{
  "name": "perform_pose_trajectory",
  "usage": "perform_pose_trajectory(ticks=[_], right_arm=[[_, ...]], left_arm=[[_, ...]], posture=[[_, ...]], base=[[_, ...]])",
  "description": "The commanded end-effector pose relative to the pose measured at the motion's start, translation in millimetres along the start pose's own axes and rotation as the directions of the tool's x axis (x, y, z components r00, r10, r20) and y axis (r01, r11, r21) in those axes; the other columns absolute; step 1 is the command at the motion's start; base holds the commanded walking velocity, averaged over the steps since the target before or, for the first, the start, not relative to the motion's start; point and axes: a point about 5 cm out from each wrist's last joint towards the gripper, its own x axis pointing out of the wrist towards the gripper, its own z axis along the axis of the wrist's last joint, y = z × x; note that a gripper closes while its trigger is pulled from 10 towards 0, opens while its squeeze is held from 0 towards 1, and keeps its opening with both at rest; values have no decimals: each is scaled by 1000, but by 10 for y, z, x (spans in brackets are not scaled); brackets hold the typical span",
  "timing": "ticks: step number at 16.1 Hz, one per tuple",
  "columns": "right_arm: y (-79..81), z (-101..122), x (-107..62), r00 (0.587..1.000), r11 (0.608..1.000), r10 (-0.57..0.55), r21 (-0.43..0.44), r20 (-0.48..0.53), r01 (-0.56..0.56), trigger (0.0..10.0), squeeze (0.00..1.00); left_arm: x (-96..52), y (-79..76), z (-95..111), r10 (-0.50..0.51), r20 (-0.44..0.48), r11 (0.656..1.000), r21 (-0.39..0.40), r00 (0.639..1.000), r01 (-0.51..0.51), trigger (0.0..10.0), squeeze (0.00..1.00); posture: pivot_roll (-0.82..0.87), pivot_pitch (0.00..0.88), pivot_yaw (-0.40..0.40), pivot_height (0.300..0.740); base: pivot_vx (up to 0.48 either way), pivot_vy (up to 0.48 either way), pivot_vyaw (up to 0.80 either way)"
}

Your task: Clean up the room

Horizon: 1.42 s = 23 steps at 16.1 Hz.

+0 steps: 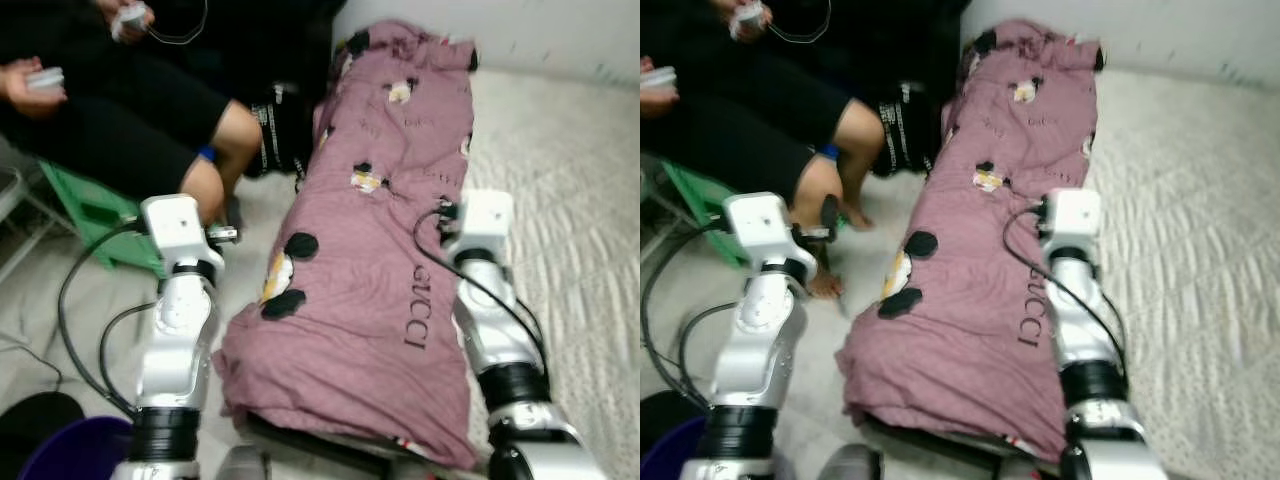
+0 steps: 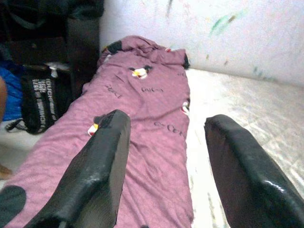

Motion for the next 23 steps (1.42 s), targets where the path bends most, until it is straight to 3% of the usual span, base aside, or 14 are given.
perform_pose_trajectory(ticks=[1, 8, 11, 14, 23], right_arm=[[190, 110, 25, 997, 998, 57, -4, 45, -57, 10000, 0], [195, 75, 7, 998, 998, 58, -7, 39, -58, 10000, 0], [214, 18, -19, 999, 998, 49, 26, 11, -50, 10000, 0], [217, 10, -47, 999, 999, 53, -2, 12, -53, 10000, 0], [285, 59, -40, 997, 997, 79, 23, 15, -79, 10000, 0]], left_arm=[[-12, 137, -8, 49, 2, 999, 17, 999, -49, 10000, 0], [-40, 156, -68, 51, -20, 999, 11, 999, -50, 10000, 0], [-89, 132, -132, 36, -40, 999, 19, 999, -35, 10000, 0], [-110, 68, -113, 8, -38, 1000, 25, 999, -7, 10000, 0], [-94, -34, -100, -29, -41, 999, -39, 999, 27, 10000, 0]], posture=[[28, 0, 38, 740], [22, 0, 44, 740], [17, 0, 50, 740], [18, 0, 44, 740], [-3, 0, 30, 740]], base=[[0, 0, 0], [0, 0, 0], [0, 0, 0], [0, 0, 0], [0, 0, 44]])
